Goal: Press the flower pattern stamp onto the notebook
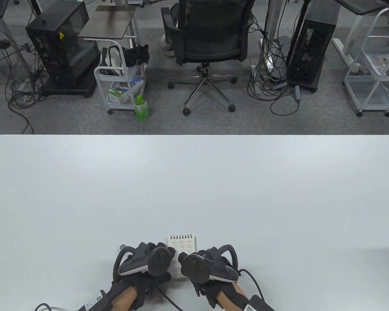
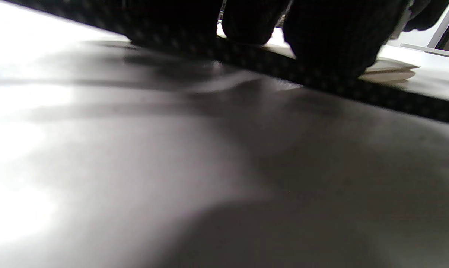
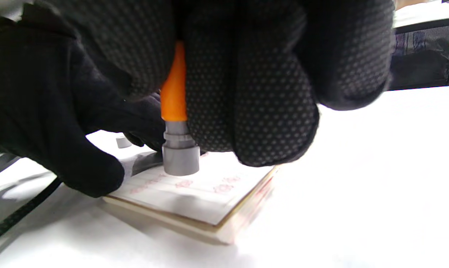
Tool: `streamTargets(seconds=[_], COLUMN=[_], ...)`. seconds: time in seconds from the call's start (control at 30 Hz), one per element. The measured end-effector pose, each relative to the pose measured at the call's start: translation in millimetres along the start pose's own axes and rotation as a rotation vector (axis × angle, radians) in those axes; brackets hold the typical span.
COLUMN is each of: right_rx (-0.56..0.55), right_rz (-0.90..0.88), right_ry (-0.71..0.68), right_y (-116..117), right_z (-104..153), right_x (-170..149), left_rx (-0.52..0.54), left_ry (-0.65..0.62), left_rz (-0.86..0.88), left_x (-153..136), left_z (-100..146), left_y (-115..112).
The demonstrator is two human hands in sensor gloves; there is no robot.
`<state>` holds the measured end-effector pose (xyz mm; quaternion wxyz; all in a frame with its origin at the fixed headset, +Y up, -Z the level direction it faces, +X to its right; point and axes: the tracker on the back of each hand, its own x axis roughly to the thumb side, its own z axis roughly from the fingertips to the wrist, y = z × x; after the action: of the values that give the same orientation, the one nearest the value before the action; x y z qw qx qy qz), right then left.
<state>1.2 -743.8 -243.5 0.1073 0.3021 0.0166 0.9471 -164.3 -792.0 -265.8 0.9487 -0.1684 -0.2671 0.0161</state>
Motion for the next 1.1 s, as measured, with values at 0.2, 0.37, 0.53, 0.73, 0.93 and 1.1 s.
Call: streamTargets(seconds=[0.2,0.37,0.53,0.73,0.93,1.1], right_rx=[0.013,0.018,0.023,0.019,0.005,0.01], right_rz=[0.003,0.006,0.009,0.012,0.022,0.035], right_ry=[-0.016,-0.025,-0.03,-0.03,-0.029,-0.024], right_y=[2.8,5.4,8.7,9.5,9.9,12.6], right_z=[-0.6,-1.5,-2.6,-2.8,-2.3,-2.6], right_x=[2.1,4.1,6.2,7.2,9.6,13.2], left_rx=[0.0,0.0,0.0,0.0,0.0,0.0], left_ry=[0.0,0.0,0.0,0.0,0.0,0.0], left_rz=[0.0,0.0,0.0,0.0,0.0,0.0], left_x=[-0.4,-0.4,-0.4,-0.4,-0.4,-0.4], left_z=[0.3,0.3,0.3,0.3,0.3,0.3], left_y=[0.1,0.1,0.1,0.1,0.1,0.1])
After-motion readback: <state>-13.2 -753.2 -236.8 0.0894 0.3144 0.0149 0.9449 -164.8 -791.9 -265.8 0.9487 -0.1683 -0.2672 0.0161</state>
